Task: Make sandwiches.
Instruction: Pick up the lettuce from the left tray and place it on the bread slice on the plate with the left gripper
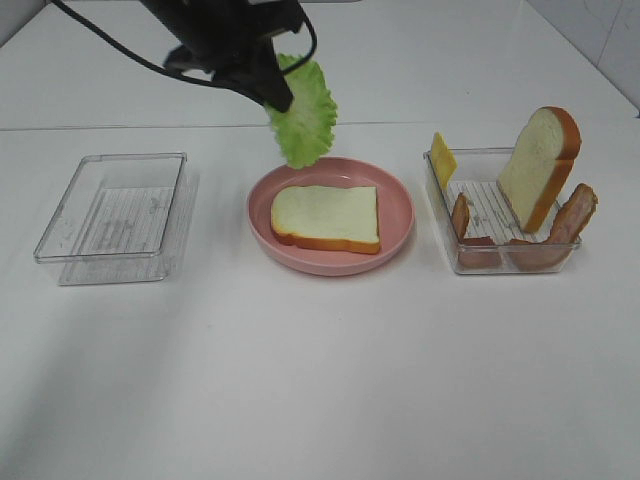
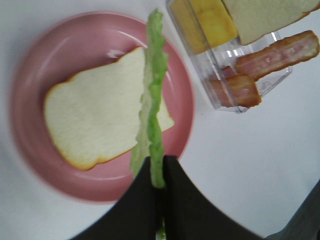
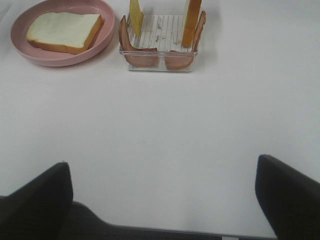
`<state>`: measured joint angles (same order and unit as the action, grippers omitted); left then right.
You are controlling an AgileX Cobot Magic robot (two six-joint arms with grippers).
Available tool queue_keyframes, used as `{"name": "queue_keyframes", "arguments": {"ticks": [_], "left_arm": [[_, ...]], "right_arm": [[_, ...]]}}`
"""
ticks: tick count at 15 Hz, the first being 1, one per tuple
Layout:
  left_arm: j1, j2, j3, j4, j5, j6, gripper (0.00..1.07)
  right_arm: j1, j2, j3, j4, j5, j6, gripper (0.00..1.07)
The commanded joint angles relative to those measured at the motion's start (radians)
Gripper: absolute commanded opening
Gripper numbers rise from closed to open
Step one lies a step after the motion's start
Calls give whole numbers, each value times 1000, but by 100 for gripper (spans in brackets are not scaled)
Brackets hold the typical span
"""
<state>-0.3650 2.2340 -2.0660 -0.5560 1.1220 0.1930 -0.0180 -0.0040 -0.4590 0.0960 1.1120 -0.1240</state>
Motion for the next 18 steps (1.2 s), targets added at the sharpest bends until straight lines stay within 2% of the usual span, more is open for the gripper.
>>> {"name": "queue_keyframes", "arguments": {"ticks": [1,2,3,6,7,10,14,18], "left_arm": [[-43,108,-78,-89,-10,18,0],[-50,132,-99,-92,-10,15,0],[-80,218,-189,-112,0,-13,0],[-99,286,-263,-149,1,-22,0],[-112,339,-314,-205,2,-22,0],[-113,367,-331,-210,-4,-22,0],[-97,371,-333,-93,10,-24,0],[-83,371,-333,63,39,-72,0]], "right_arm": [[-5,0,5,0,-6,-3,96],[-5,0,5,0,-6,-3,96],[-5,0,5,0,-6,-3,96],[-5,0,5,0,-6,-3,96],[-5,0,5,0,-6,-3,96],[-5,0,5,0,-6,-3,96],[-5,0,5,0,-6,-3,96],[-5,0,5,0,-6,-3,96]]}}
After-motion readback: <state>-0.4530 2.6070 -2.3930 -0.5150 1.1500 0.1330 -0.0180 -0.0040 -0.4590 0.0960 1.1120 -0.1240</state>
